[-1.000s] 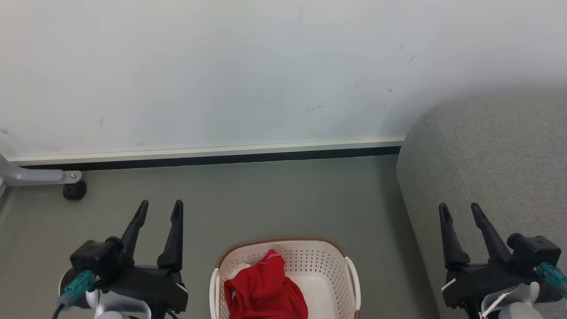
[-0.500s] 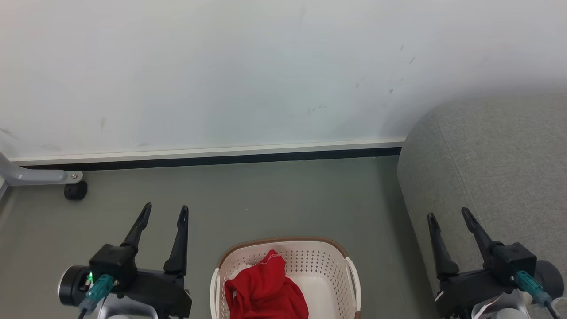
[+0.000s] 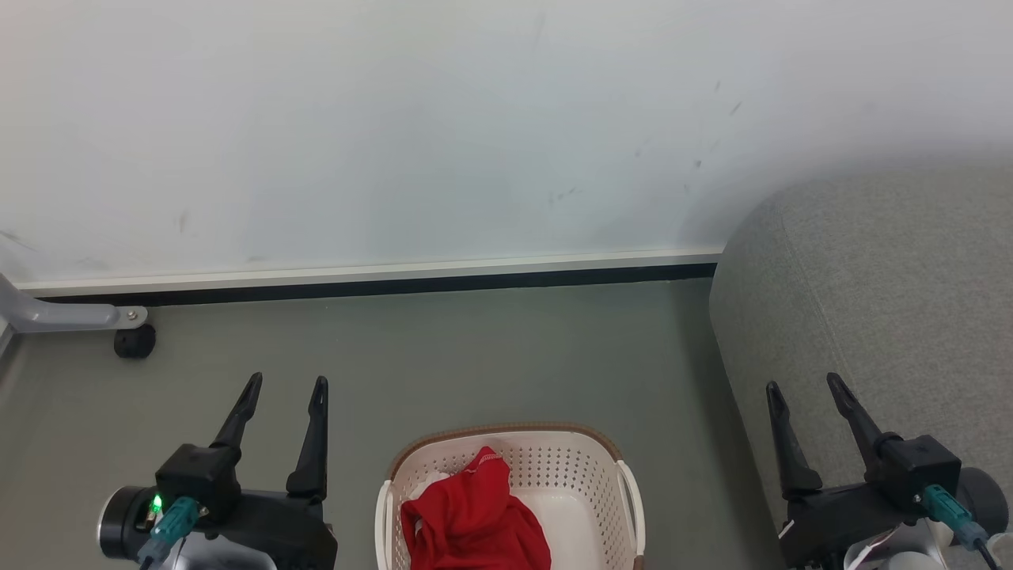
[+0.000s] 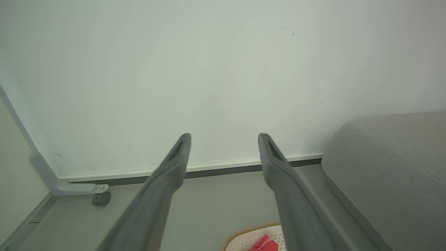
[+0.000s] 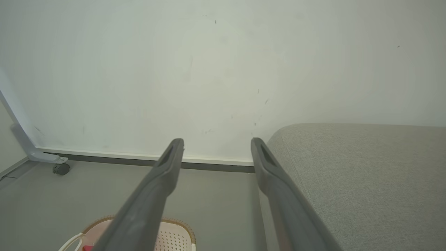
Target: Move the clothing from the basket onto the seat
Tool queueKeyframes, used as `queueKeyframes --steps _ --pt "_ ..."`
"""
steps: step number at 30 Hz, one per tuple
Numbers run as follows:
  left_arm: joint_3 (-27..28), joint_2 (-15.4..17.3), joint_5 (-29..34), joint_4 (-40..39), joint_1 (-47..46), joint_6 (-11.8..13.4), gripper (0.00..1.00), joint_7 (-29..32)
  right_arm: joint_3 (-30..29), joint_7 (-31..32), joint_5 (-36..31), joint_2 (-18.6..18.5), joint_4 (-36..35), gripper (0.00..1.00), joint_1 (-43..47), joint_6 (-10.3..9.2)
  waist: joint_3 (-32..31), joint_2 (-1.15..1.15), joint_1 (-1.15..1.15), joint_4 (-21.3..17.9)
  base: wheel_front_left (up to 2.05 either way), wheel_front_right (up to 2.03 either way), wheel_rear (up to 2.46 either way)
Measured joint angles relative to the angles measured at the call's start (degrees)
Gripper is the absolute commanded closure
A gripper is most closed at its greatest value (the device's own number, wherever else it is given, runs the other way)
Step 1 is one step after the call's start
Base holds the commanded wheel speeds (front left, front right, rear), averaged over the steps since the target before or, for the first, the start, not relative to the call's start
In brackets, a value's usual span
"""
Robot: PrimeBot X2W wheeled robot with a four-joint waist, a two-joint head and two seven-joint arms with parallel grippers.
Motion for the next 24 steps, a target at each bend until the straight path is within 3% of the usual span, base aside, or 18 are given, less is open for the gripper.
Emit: queueKeyframes --steps 24 --pt "0.9 -0.5 0.0 -2.0 0.1 0.2 0.00 1.0 -0.2 -0.1 0.3 0.0 -1.6 0.00 -0.2 0.00 2.2 0.00 0.00 0.0 0.00 0.00 0.00"
